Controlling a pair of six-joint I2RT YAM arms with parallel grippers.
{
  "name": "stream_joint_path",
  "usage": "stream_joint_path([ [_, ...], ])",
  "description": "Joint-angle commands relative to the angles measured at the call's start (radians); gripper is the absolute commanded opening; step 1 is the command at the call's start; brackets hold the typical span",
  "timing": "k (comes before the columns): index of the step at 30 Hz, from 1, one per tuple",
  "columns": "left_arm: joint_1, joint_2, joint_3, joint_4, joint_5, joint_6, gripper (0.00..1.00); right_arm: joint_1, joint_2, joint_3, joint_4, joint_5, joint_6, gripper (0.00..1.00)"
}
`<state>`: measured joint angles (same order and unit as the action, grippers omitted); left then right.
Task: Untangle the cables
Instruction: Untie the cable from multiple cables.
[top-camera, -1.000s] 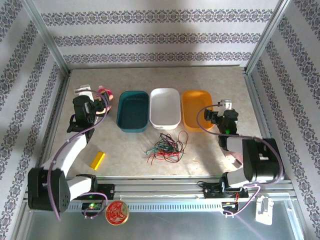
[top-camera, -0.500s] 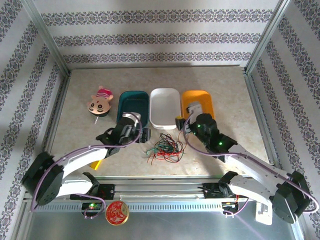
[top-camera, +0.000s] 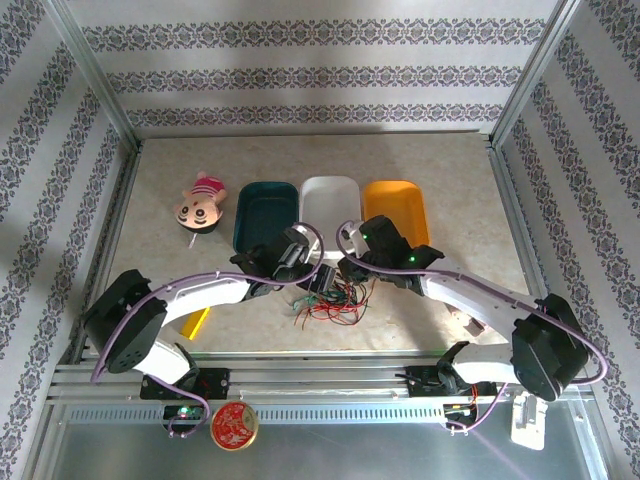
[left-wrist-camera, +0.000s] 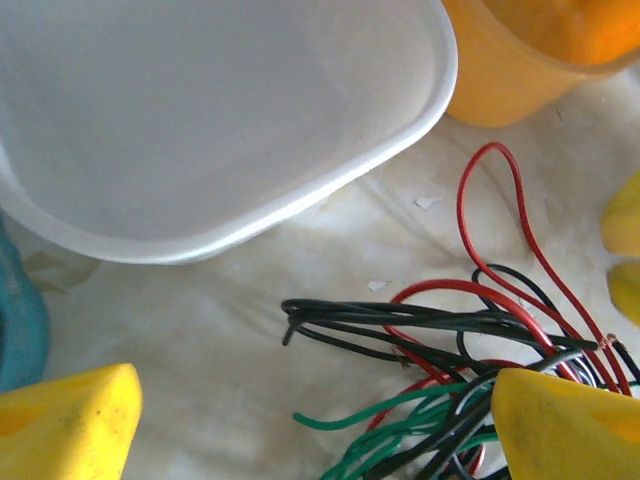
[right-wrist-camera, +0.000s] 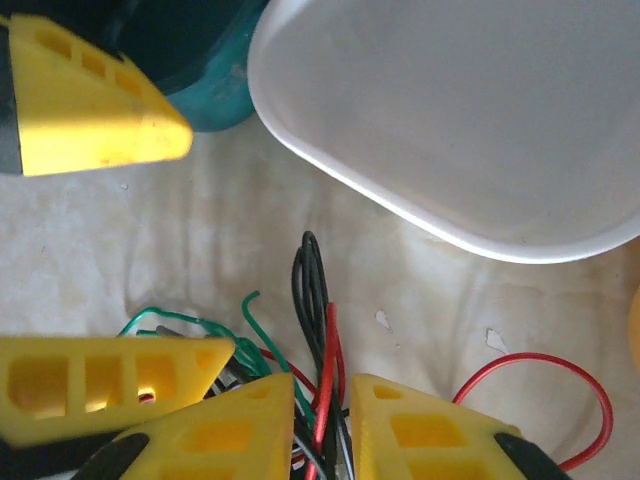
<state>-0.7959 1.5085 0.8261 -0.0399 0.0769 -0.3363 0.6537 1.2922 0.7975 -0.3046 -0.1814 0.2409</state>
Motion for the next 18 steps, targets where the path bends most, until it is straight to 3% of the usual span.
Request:
stream_joint_path([
  [1, -0.033, 0.033, 0.04, -0.072, 0.034, 0.032, 0.86, -0.025, 0.035, 0.058, -0.046, -0.083, 0.013, 0.21],
  [18, -0.051, 0.079, 0.043, -0.101, -0.025, 0.04, 0.78, -0.012, 0.232, 0.148, -0.092, -0.098, -0.017, 0.16],
])
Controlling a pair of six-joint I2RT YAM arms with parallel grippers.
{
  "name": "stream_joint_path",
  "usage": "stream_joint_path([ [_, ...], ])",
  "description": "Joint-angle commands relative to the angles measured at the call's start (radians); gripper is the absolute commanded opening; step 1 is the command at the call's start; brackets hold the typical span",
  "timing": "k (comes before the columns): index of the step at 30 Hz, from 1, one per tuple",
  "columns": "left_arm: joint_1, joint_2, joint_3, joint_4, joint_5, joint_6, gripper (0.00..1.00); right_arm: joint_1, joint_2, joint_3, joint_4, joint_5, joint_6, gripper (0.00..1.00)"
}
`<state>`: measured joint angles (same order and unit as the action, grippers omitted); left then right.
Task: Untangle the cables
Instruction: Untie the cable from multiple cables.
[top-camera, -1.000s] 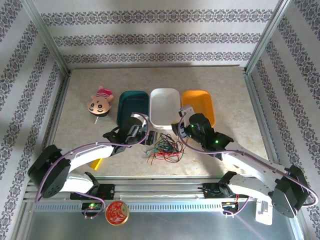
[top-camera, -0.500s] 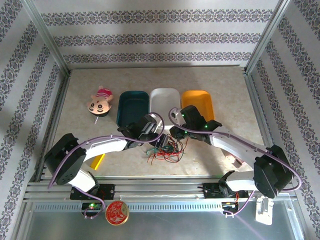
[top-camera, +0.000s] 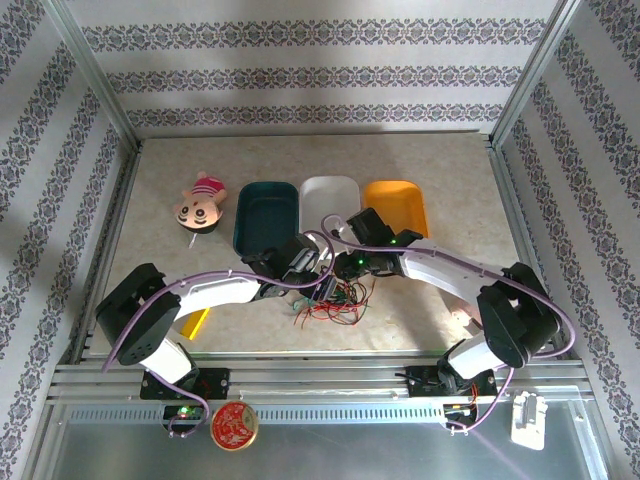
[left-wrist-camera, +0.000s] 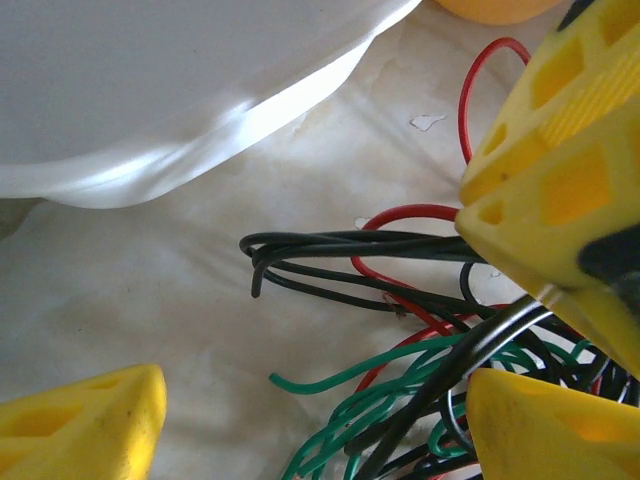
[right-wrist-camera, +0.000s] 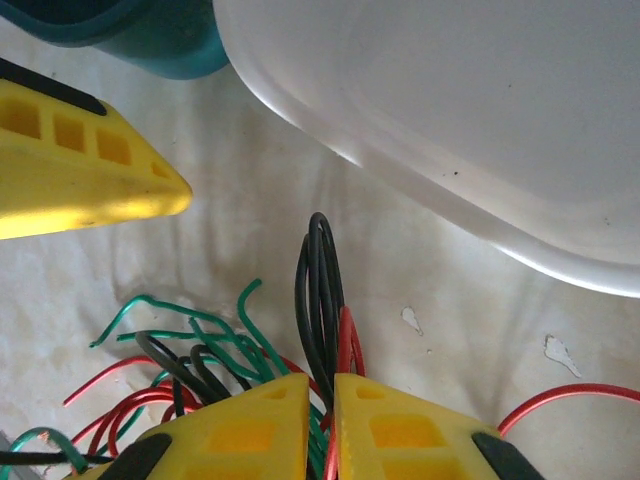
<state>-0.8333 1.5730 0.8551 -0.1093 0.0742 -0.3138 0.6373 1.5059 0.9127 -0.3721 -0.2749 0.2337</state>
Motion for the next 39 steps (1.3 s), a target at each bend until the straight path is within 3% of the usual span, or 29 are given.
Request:
stream_joint_path([
  [1, -0.013, 0.016, 0.013, -0.03, -0.026, 0.019, 0.78, 0.003, 0.023, 0.035, -0.024, -0.008, -0.008, 0.15],
  [9, -0.013, 0.033, 0.007, -0.017, -0.047, 0.019, 0.72, -0.01, 0.029, 0.022, -0.022, 0.024, 0.005, 0.23],
  [20, -0.013, 0.054, 0.005, 0.0, -0.047, 0.013, 0.67, -0.019, 0.051, 0.031, -0.022, 0.038, 0.006, 0.26],
  [23, -0.013, 0.064, 0.005, 0.003, -0.053, 0.013, 0.61, -0.021, 0.054, 0.034, -0.021, 0.038, 0.009, 0.25],
  [31, -0.013, 0.104, 0.014, 0.013, -0.069, 0.009, 0.27, -0.026, 0.024, 0.031, -0.015, 0.049, 0.007, 0.05],
  [37, -0.013, 0.144, 0.025, 0.018, -0.121, -0.011, 0.03, -0.04, -0.068, 0.019, -0.011, 0.078, 0.02, 0.03],
  [39, -0.013, 0.156, 0.027, 0.015, -0.148, -0.014, 0.0, -0.046, -0.105, 0.016, -0.01, 0.104, 0.031, 0.0],
])
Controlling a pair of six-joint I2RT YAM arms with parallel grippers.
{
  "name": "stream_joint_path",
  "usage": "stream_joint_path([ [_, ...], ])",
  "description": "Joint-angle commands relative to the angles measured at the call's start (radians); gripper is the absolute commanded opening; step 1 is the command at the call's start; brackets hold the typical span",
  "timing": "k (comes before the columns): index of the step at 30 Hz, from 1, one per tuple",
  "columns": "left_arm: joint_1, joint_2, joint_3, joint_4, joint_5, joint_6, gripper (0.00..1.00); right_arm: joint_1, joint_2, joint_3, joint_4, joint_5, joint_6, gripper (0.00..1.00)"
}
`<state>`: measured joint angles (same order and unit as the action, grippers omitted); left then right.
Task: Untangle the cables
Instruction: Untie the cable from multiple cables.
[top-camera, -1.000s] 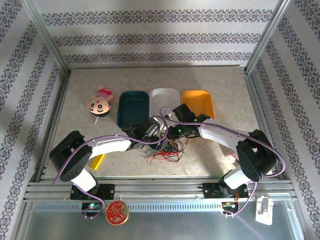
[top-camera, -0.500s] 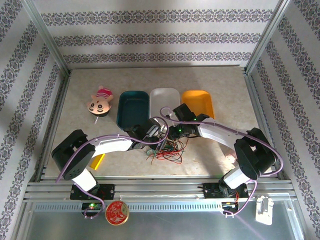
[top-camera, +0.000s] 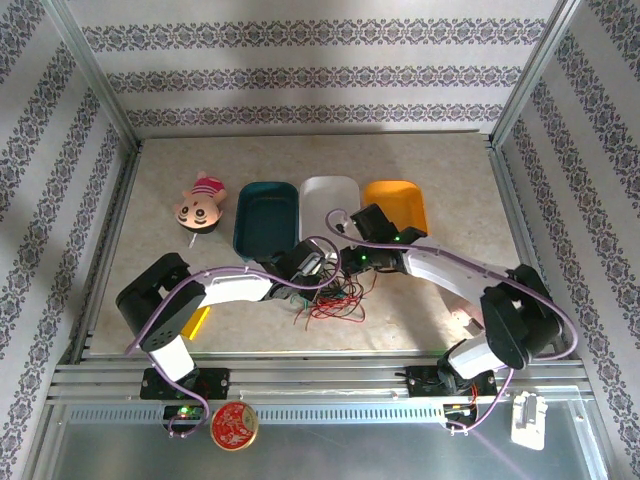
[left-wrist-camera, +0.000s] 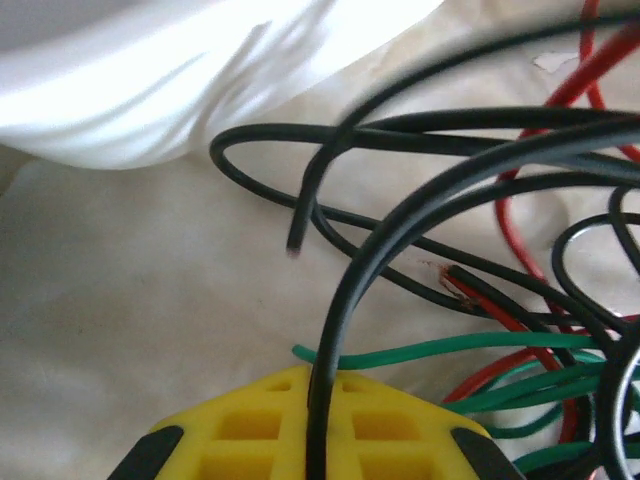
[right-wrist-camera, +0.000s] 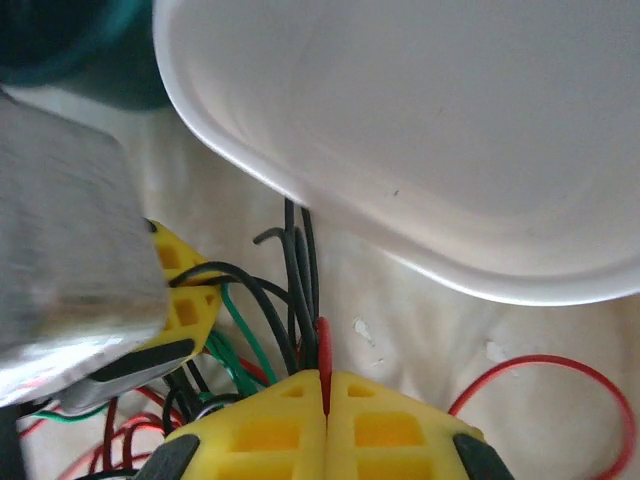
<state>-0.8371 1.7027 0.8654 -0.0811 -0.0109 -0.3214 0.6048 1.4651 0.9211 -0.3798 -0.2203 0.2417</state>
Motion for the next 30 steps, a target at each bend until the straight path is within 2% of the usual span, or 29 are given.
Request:
stream_joint_path([
  [1, -0.01, 0.032, 0.018, -0.014, -0.068, -0.006, 0.0, -0.016, -0.086, 0.01, -0.001, 0.065, 0.029, 0.0],
  [12, -0.01, 0.036, -0.016, 0.041, -0.069, -0.013, 0.0, -0.091, -0.313, 0.019, 0.06, 0.168, 0.122, 0.0],
  [18, -0.01, 0.023, -0.055, 0.095, -0.063, -0.022, 0.0, -0.134, -0.376, 0.008, 0.079, 0.111, 0.148, 0.0],
  [22, -0.01, 0.02, -0.069, 0.107, -0.075, -0.026, 0.0, -0.15, -0.39, 0.017, 0.064, 0.125, 0.142, 0.0],
  [30, -0.01, 0.013, -0.088, 0.121, -0.078, -0.042, 0.0, -0.353, -0.462, 0.157, 0.101, 0.077, 0.177, 0.0],
])
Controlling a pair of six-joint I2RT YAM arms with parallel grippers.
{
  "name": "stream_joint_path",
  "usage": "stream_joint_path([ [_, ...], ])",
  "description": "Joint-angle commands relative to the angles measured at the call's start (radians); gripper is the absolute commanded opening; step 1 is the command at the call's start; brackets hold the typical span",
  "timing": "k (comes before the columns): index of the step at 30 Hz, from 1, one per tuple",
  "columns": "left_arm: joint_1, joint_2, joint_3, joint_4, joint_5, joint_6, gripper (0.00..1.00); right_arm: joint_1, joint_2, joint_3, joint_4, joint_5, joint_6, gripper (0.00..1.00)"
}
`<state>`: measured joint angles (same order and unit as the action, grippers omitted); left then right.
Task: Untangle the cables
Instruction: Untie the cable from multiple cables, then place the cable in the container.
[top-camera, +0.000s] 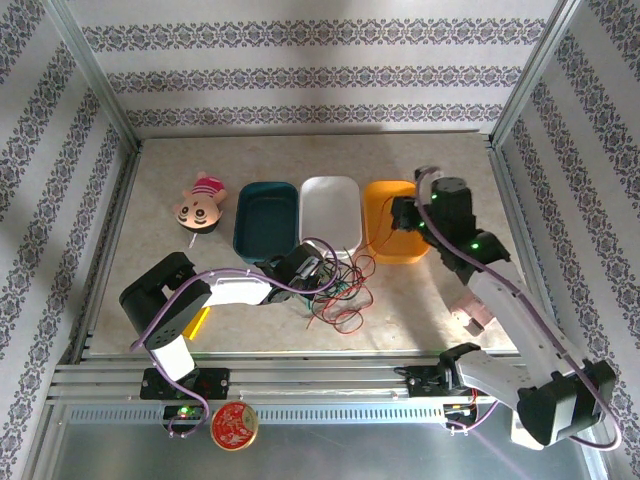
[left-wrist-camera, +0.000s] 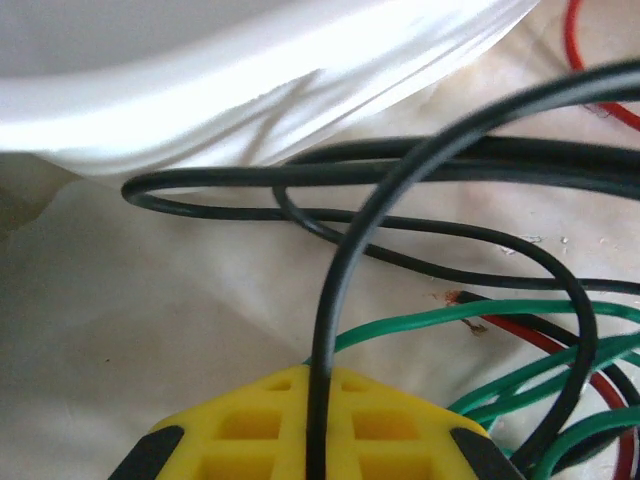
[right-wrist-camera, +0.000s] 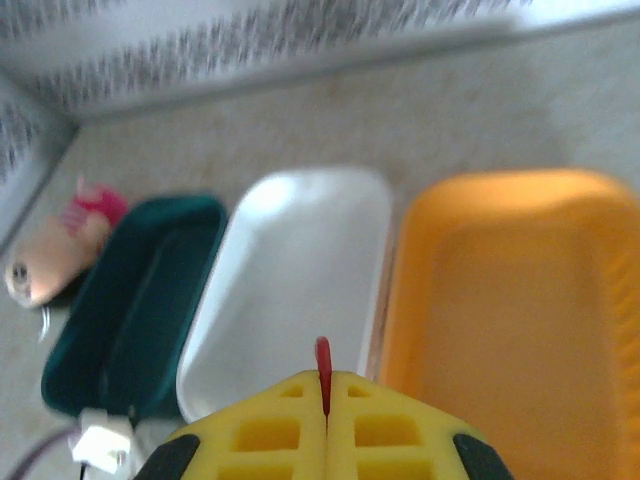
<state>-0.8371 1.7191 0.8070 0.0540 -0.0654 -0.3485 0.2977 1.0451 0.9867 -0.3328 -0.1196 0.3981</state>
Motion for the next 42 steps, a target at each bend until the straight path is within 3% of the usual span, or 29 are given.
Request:
stream_joint_path([
  [1, -0.01, -0.003, -0.029, -0.013, -0.023, -0.015, 0.0, -0.072, -0.039, 0.121, 0.054, -0.032, 0.022, 0.0],
  [10, -0.012, 0.006, -0.026, -0.011, -0.025, -0.017, 0.0, -0.196, 0.035, 0.28, 0.112, -0.015, 0.018, 0.0],
  [19, -0.016, -0.004, -0.039, -0.014, -0.034, -0.021, 0.0, -0.23, 0.092, 0.314, 0.177, 0.015, 0.006, 0.0],
  [26, -0.019, -0.004, -0.034, -0.017, -0.039, -0.017, 0.0, -0.225, 0.165, 0.215, 0.196, 0.036, 0.03, 0.0],
  [32, -0.022, -0.017, -0.037, 0.0, -0.026, -0.009, 0.0, -0.134, 0.176, 0.111, 0.192, 0.223, -0.019, 0.0],
  [42, -0.023, -0.054, -0.022, -0.014, -0.028, 0.017, 0.0, -0.091, 0.28, -0.124, 0.284, 0.36, 0.178, 0.0],
])
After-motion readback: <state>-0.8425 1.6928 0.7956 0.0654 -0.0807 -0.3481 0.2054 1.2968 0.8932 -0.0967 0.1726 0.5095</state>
